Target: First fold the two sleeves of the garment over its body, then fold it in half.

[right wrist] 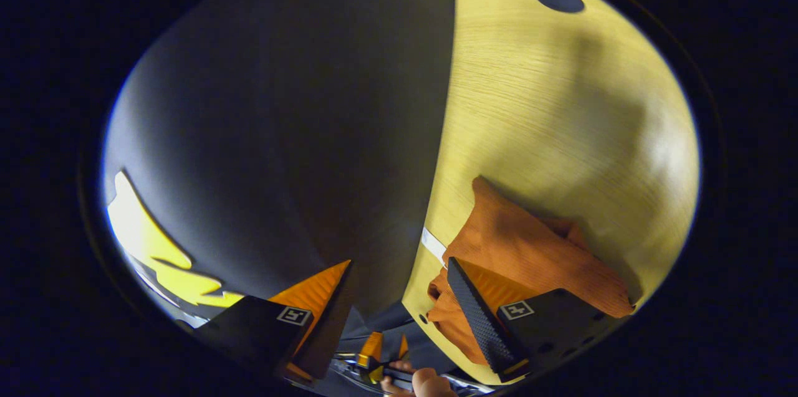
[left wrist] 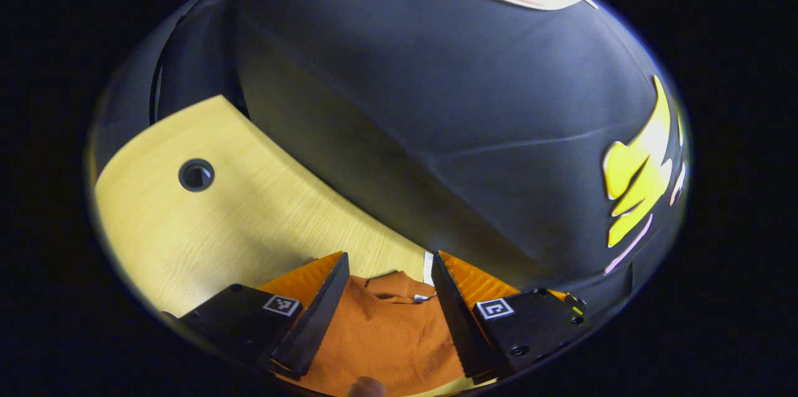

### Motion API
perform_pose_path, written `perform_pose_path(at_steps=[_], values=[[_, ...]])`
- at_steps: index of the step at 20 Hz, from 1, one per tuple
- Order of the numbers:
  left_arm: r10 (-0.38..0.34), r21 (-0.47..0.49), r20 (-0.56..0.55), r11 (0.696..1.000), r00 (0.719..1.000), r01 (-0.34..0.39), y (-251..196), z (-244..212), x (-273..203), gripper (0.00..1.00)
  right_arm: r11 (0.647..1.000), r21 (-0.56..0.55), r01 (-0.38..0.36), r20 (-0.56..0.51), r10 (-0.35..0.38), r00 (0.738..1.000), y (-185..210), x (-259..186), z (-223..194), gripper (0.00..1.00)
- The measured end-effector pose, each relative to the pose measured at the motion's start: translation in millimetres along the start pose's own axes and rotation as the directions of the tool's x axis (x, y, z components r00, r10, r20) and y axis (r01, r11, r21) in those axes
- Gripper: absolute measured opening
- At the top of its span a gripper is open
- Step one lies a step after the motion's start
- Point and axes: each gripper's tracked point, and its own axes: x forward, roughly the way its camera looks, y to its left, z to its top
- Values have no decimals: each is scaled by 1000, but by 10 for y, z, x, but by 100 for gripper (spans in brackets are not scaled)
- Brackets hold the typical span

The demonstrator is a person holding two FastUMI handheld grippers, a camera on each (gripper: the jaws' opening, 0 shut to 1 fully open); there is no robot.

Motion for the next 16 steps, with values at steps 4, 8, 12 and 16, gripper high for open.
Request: perform_pose_path(at_steps=[4, 8, 12, 16], values=[[58, 134, 66, 989, 996, -66, -230, 50, -544, 99, 965, -260, 29, -33, -39, 999, 298, -370, -399, 93], [51, 191, 136, 979, 989, -76, -607, -29, -1157, 99, 856, -514, 48, 13, -48, 999, 636, -734, -758, 94], [102, 270, 194, 951, 976, -153, -792, -148, -1666, 98, 650, -750, 122, 108, -61, 992, 788, -1176, -1063, 94], [89, 342, 241, 924, 966, -171, -1098, -392, -2002, 99, 423, -872, 247, 242, -66, 968, 796, -1671, -1429, 98]])
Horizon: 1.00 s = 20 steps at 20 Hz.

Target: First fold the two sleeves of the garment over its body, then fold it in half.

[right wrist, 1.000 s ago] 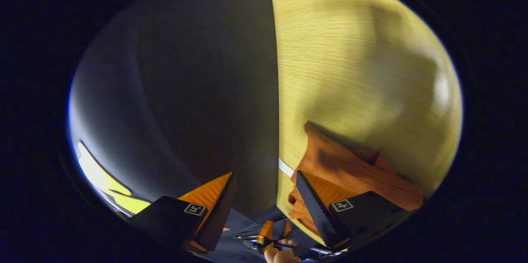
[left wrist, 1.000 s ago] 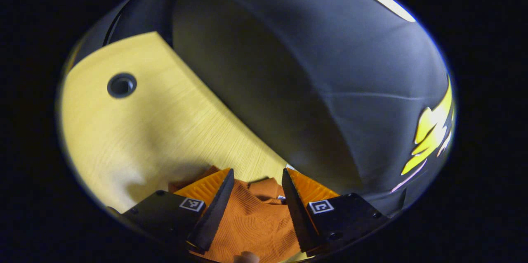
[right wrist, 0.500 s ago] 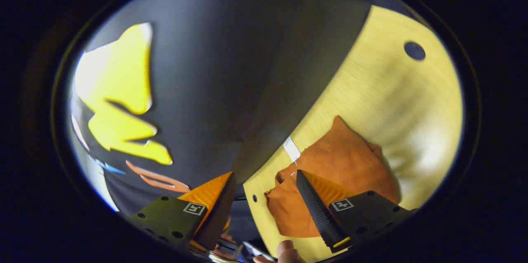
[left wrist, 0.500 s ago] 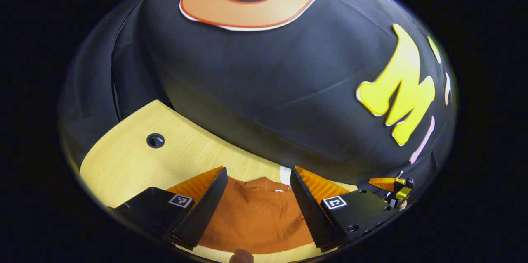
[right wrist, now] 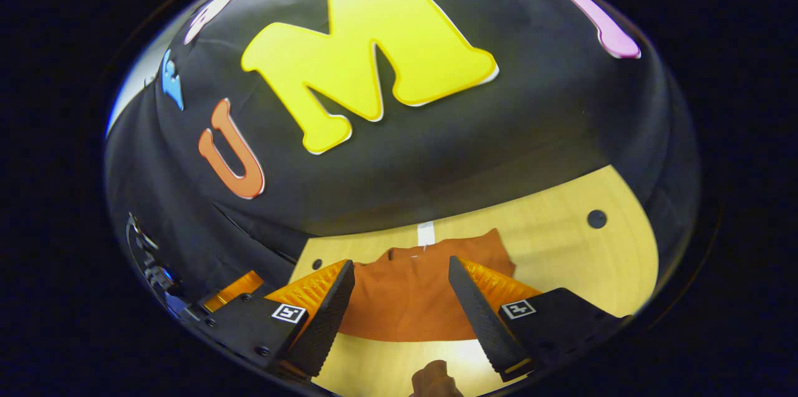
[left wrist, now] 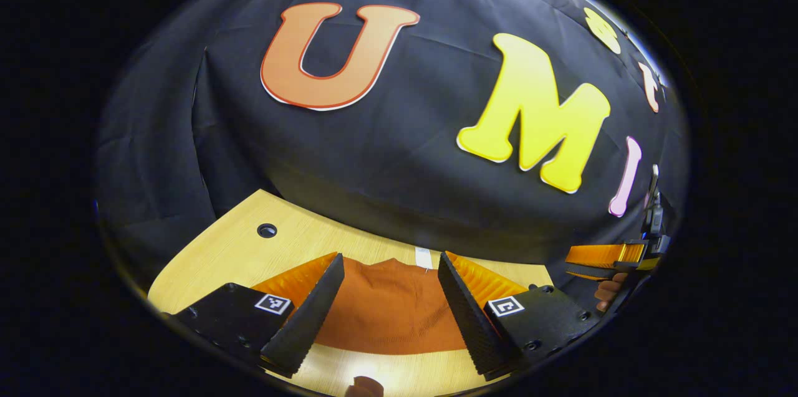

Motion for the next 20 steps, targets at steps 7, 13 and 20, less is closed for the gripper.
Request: perform_pose_path(at_steps=[7, 13, 20], values=[[25, 121, 26, 992, 999, -28, -360, -427, -543, 99, 927, -272, 260, 268, -187, 945, 10, -663, -412, 97], [-36, 173, 59, 985, 998, 25, -587, -758, -816, 99, 858, -309, 411, 470, -238, 850, 48, -1172, -634, 96], [-77, 240, 111, 970, 991, 48, -647, -773, -1013, 98, 844, -365, 393, 473, -196, 859, 282, -1287, -888, 96]])
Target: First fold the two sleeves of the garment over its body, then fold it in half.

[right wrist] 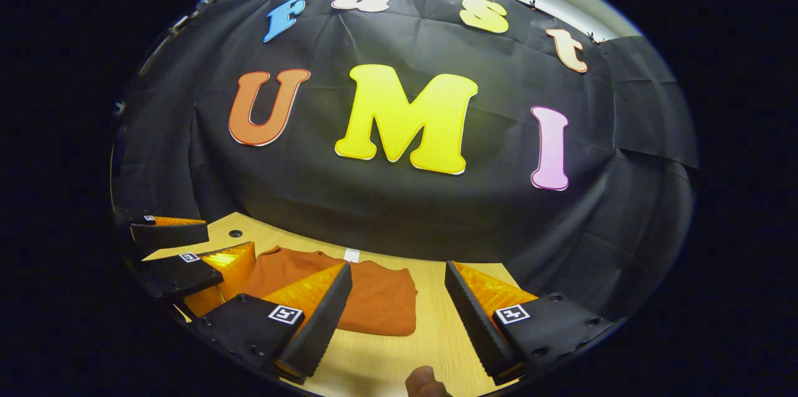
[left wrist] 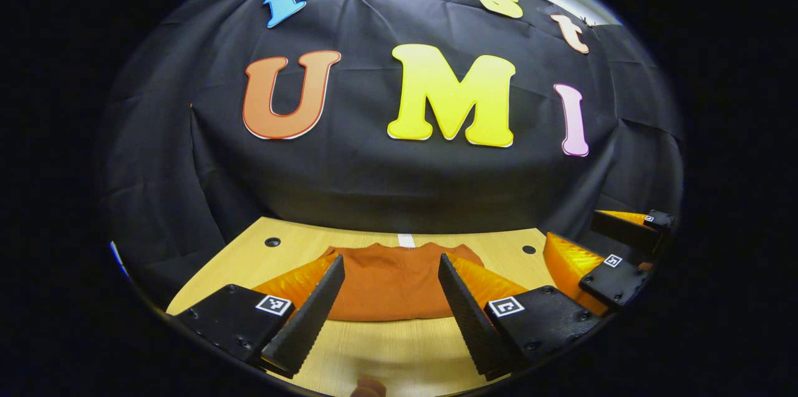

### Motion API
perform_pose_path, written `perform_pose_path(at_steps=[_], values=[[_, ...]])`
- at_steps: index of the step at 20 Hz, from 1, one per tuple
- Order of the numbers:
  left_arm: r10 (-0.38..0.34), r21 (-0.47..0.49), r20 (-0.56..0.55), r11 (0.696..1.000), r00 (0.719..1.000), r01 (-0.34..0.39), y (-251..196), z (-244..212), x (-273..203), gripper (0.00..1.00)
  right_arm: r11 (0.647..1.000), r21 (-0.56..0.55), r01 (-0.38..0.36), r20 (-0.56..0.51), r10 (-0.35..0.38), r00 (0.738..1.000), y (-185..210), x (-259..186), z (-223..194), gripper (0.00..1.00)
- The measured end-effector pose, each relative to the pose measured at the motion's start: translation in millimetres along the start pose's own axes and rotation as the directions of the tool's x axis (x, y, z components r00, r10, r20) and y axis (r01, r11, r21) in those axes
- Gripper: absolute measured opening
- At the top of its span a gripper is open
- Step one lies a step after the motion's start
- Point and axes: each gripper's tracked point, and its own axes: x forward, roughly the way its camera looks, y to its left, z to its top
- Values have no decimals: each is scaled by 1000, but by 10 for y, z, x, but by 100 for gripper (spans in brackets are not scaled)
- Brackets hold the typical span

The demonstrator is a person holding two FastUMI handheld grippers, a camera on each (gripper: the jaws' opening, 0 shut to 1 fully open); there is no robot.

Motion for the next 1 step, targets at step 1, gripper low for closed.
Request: perform_pose_path(at_steps=[1], values=[[-6, 0, 4, 1000, 1000, 6, -10, -4, -20, 98, 1000, 15, -1, 3, 1, 1000, 13, -6, 21, 96]])
